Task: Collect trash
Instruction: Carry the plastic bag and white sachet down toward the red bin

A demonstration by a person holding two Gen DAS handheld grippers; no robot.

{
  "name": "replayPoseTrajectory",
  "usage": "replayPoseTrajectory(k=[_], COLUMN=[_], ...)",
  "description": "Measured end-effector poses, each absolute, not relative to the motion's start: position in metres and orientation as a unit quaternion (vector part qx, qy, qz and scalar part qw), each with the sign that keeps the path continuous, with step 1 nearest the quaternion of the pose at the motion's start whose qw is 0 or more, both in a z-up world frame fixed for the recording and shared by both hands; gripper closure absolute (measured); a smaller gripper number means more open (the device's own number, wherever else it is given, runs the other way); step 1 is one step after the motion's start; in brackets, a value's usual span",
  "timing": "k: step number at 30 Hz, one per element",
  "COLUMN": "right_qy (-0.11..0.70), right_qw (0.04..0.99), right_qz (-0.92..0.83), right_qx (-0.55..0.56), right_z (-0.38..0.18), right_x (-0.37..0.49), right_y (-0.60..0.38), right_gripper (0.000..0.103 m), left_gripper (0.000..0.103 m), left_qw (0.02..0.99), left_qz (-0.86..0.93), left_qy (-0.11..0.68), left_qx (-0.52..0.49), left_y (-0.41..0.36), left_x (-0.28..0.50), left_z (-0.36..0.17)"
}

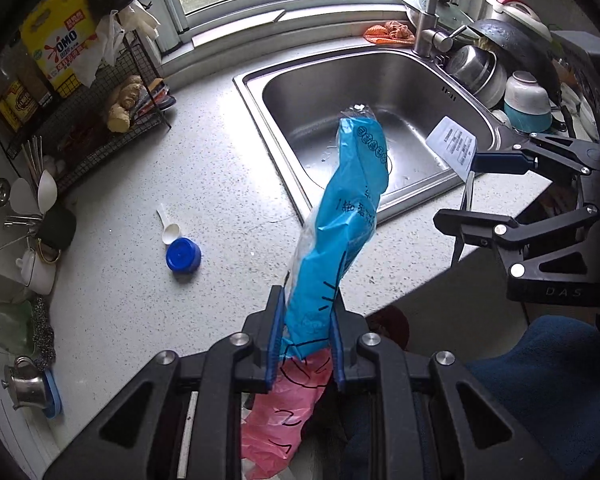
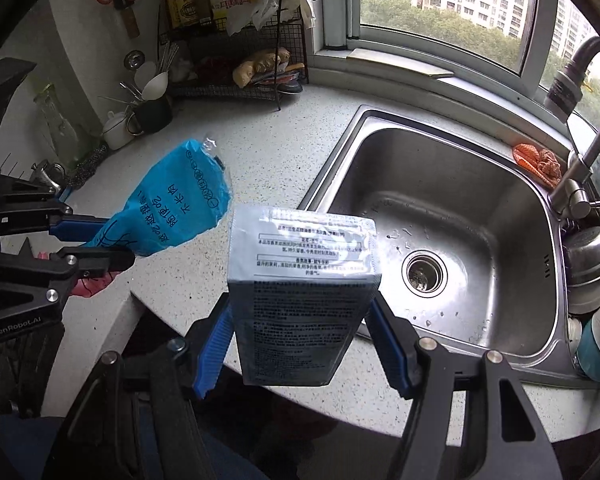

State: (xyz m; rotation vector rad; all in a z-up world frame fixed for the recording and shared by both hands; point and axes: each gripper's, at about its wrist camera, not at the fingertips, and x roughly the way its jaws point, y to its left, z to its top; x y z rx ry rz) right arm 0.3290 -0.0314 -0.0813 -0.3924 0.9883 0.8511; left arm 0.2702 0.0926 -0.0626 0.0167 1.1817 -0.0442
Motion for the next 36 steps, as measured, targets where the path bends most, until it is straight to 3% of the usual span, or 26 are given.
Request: replayPoseTrajectory(k=[18, 36], right_qy=[0.500, 0.563], right_qw=[0.761, 0.732], right_qz=[0.377, 0.351], right_qx=[-0.168, -0.157], right_z=[-0.122, -0.293], right_x=[0.263, 0.254], right_y=[-0.120, -0.124], right_gripper=[0.041, 0.041], left_gripper=[0.085, 0.085], left_qw=[0.795, 0.743], left_qz=[-0.040, -0.037], left_qy=[0.605, 0.668], left_qx=[0.003, -0.003], left_y=[-0.013, -0.047], left_x=[0.203, 0.209], left_z=[-0.110, -0.314])
